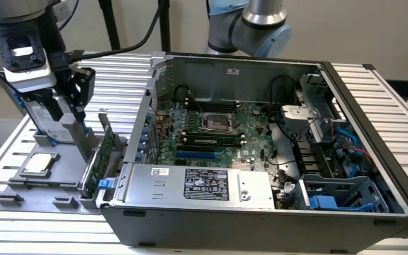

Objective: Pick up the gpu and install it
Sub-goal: 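Pick up the gpu and move the gpu toward the slot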

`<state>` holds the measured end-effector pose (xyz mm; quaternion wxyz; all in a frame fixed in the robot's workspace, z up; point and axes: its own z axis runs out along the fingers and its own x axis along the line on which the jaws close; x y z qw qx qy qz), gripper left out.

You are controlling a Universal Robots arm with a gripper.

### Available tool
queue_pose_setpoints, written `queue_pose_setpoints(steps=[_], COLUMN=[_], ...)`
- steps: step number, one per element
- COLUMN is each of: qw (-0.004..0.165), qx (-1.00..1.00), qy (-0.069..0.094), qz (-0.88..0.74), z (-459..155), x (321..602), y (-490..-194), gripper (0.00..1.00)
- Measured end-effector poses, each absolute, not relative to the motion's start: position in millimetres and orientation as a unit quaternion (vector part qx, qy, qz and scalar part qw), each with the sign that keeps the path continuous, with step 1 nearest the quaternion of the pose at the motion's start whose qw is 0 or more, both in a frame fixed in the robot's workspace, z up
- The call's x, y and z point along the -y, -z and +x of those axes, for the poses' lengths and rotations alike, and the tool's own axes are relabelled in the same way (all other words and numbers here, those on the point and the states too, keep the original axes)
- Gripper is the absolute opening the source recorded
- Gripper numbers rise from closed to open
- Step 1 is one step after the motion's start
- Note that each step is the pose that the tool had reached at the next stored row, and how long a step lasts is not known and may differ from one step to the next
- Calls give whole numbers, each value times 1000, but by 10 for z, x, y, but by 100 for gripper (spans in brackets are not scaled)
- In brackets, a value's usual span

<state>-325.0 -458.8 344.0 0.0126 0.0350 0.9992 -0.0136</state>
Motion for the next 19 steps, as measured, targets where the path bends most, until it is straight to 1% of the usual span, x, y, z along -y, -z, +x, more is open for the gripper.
queue_pose_setpoints(steps=[19], qw=[13], qx=[-999], qy=[10], qz=[35], z=[-3108], x=[4677], y=[-3096], gripper=[48])
